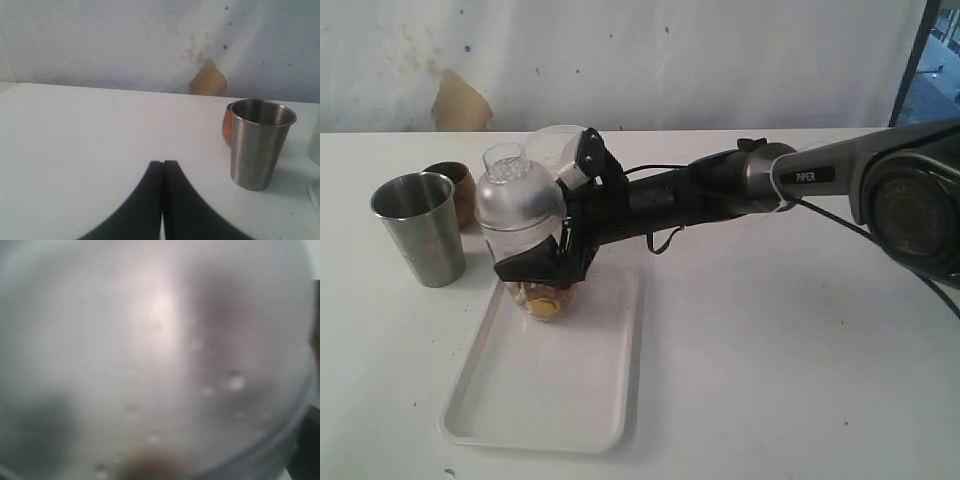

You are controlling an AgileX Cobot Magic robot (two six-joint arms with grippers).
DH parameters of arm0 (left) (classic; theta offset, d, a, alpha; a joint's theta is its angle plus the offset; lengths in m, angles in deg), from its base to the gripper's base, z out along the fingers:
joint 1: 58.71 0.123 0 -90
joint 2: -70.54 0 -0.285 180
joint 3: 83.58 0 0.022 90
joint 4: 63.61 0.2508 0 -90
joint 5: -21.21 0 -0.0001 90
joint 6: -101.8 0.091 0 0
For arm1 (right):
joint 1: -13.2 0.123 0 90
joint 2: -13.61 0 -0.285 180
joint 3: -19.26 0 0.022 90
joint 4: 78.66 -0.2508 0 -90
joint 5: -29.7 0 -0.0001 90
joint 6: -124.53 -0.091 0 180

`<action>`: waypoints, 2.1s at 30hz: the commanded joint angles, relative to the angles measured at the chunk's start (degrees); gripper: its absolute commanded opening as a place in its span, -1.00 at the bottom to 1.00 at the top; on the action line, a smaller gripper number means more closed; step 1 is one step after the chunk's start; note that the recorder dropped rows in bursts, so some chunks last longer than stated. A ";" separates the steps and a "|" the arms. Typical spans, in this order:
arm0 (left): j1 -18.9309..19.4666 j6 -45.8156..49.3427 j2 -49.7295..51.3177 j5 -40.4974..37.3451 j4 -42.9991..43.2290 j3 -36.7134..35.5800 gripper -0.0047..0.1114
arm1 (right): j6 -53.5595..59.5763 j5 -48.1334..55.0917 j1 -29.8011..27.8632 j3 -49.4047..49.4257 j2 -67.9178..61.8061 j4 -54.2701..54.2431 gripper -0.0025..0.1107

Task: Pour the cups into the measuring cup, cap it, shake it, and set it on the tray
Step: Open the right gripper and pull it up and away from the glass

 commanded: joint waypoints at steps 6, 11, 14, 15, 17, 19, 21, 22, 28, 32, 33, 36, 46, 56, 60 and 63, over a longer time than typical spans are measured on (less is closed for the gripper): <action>0.03 -0.10 -0.24 0.48 0.01 -0.30 -0.92 | 0.10 0.48 -0.34 -0.09 1.52 1.14 0.83; 0.03 -0.10 -0.24 0.48 0.01 -0.30 -0.92 | -1.43 0.76 -1.87 -0.09 3.09 7.90 0.83; 0.03 -0.10 -0.24 0.48 0.01 -0.30 -0.92 | -3.09 2.17 -2.68 -0.09 3.17 9.55 0.83; 0.03 -0.10 -0.24 0.48 0.01 -0.30 -0.92 | -3.09 2.54 -2.94 -0.09 3.17 9.62 0.83; 0.03 -0.10 -0.24 0.48 0.01 -0.30 -0.92 | -3.09 2.68 -3.51 -0.09 3.17 9.87 0.83; 0.03 -0.10 -0.24 0.48 0.01 -0.30 -0.92 | -3.09 2.68 -3.78 -0.09 3.17 10.02 0.83; 0.03 -0.10 -0.24 0.48 0.01 -0.30 -0.92 | -3.09 2.95 -4.06 -0.09 3.30 10.34 0.83; 0.03 -0.10 -0.24 0.48 0.01 -0.30 -0.92 | -3.09 3.33 -4.16 -0.09 3.46 10.82 0.83; 0.03 -0.10 -0.24 0.48 0.01 -0.30 -0.92 | -5.57 4.56 -4.33 -0.09 4.35 14.75 0.83; 0.03 -0.10 -0.24 0.48 0.01 -0.30 -0.92 | -6.75 3.62 -4.33 -0.09 5.14 18.19 0.83; 0.03 -0.10 -0.24 0.48 0.01 -0.30 -0.92 | -7.40 3.62 -4.33 -0.09 5.41 18.66 0.83; 0.03 -0.10 -0.24 0.48 0.01 -0.30 -0.92 | -8.02 3.02 -4.33 -0.09 6.30 20.12 0.83; 0.03 -0.10 -0.24 0.48 0.01 -0.30 -0.92 | -13.15 0.32 -5.37 -0.09 9.90 22.71 0.83; 0.03 -0.10 -0.24 0.48 0.01 -0.30 -0.92 | -23.02 -2.04 -6.57 -0.09 13.45 27.30 0.83; 0.03 -0.10 -0.24 0.48 0.01 -0.30 -0.92 | -27.00 -1.38 -6.57 -0.09 15.40 28.79 0.83; 0.03 -0.10 -0.24 0.48 0.01 -0.30 -0.92 | -29.07 -1.53 -6.57 -0.09 17.26 31.92 0.83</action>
